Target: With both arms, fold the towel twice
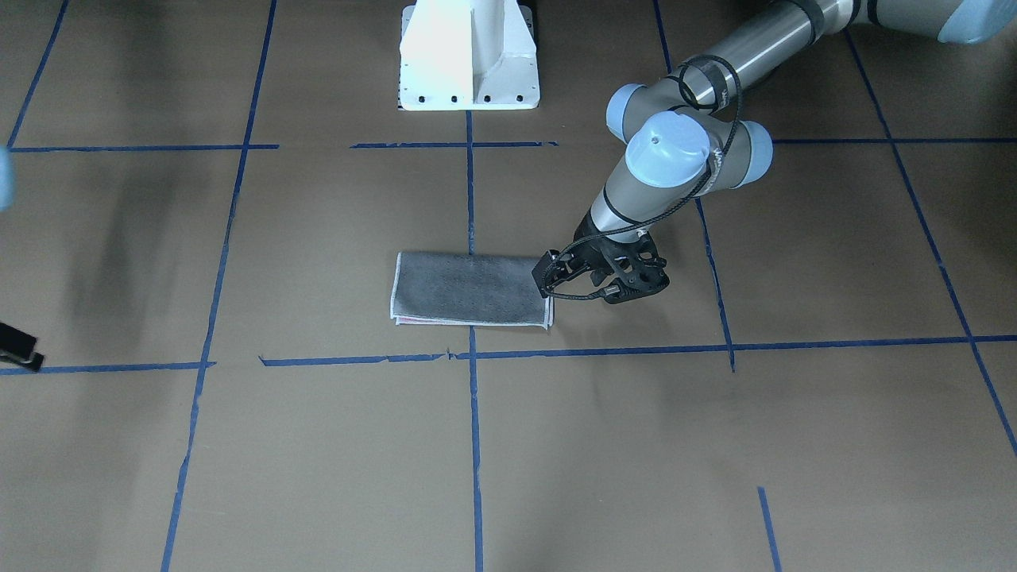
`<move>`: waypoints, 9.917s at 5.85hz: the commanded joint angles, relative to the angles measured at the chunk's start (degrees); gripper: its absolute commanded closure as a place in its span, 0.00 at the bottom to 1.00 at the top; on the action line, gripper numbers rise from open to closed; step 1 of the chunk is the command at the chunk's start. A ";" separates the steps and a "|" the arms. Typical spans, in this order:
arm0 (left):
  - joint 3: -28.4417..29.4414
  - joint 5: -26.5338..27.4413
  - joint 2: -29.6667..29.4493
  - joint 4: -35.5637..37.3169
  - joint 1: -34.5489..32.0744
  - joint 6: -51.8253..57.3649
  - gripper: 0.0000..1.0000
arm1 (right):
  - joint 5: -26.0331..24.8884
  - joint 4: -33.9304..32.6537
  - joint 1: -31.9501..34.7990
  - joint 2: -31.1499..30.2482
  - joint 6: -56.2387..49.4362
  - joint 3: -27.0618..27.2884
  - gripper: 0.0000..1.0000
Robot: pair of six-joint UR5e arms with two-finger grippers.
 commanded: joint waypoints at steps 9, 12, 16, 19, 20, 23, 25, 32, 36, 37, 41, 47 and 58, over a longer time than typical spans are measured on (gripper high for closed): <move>-0.31 -0.23 0.31 -0.43 4.15 -2.48 0.00 | 2.20 -9.71 14.50 -9.20 -23.43 2.11 0.00; -0.23 -0.14 0.13 -0.43 4.15 -2.57 0.20 | 1.76 -9.71 14.50 -11.52 -23.44 4.00 0.00; -0.05 -0.14 0.05 -0.34 4.24 -2.66 0.61 | 1.76 -9.98 14.50 -11.08 -23.44 4.00 0.00; -0.31 -0.23 0.05 -0.34 4.15 -2.48 0.96 | 1.76 -10.06 14.50 -10.90 -23.44 4.00 0.00; -0.40 -0.23 -0.04 0.01 4.15 -2.48 1.00 | 1.76 -10.06 14.50 -10.99 -23.44 4.00 0.00; -3.37 0.29 -2.49 2.02 3.71 4.14 1.00 | 1.76 -10.06 14.42 -10.90 -23.44 3.74 0.00; -3.13 5.00 -8.28 11.66 4.23 20.19 1.00 | 1.76 -10.15 14.42 -10.99 -23.44 3.74 0.00; 13.90 20.67 -25.07 11.00 13.72 46.64 1.00 | 2.20 -10.15 15.29 -12.39 -23.44 3.73 0.00; 14.72 21.04 -25.71 8.54 14.52 46.14 0.10 | 2.29 -11.12 15.30 -12.13 -23.44 3.91 0.00; 14.37 20.95 -24.31 5.14 14.44 45.51 0.00 | 2.29 -11.38 15.30 -11.78 -23.44 3.91 0.00; -0.78 3.25 -10.74 10.35 0.16 45.33 0.00 | 2.20 -13.82 14.68 -8.11 -23.26 3.99 0.00; -5.50 -19.37 13.98 9.86 -27.01 52.35 0.00 | 2.11 -16.92 12.49 -3.08 -22.47 3.91 0.00; -5.80 -21.50 38.98 20.61 -51.64 89.97 0.00 | 3.08 -16.22 10.99 -11.08 -23.44 9.62 0.00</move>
